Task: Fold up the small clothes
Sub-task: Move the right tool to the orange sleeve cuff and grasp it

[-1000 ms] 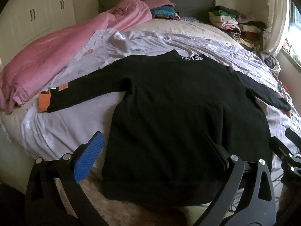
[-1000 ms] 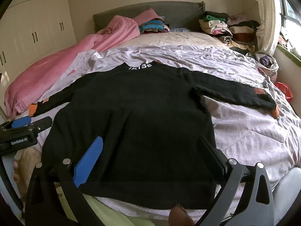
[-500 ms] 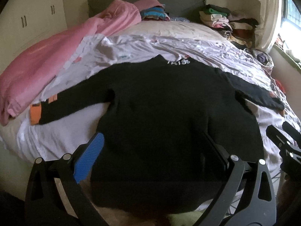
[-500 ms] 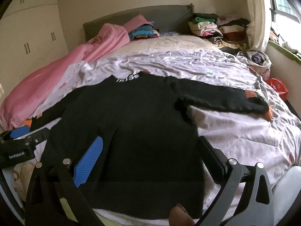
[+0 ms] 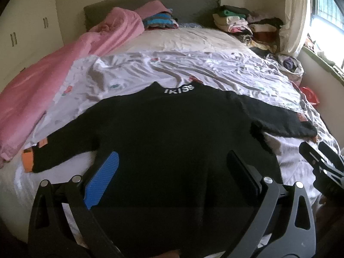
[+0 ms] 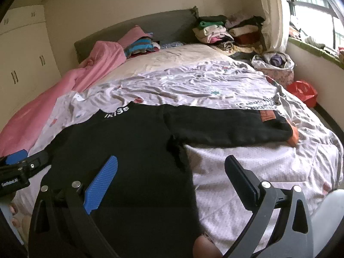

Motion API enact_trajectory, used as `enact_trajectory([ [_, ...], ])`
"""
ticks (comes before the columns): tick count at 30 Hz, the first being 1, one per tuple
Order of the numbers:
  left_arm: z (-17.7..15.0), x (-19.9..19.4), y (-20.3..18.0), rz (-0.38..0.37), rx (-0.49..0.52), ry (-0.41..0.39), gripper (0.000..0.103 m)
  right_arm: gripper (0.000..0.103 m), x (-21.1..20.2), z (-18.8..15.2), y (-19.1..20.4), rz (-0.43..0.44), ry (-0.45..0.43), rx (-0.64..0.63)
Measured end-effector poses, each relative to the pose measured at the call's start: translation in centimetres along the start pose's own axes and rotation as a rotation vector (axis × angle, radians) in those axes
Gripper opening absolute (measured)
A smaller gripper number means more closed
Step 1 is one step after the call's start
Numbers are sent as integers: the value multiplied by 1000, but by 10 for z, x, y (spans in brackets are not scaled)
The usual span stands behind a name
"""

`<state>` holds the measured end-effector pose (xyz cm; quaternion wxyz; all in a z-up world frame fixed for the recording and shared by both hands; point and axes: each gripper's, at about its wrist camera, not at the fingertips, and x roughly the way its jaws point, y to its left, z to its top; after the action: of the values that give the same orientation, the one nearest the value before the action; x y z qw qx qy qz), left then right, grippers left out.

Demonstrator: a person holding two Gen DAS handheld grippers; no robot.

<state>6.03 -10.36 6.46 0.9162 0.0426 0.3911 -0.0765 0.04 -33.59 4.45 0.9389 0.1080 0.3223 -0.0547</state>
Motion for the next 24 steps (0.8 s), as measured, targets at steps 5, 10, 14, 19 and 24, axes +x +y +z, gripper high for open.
enact_trajectory([
  [5,20,24,-19,-20,14,29,94,99,13,10,-26,-19,12,54],
  [10,33,47,-36,-30,31,61,94,99,24,19,-57,-47,14,125],
  [14,39,60,-40,-43,30,71,94,99,32,23,-81,-78,21,186],
  [19,42,83,-35,-72,14,92,94,99,41,27,-114,-120,36,274],
  [24,45,103,-27,-47,0,104,94,99,55,29,-144,-151,62,373],
])
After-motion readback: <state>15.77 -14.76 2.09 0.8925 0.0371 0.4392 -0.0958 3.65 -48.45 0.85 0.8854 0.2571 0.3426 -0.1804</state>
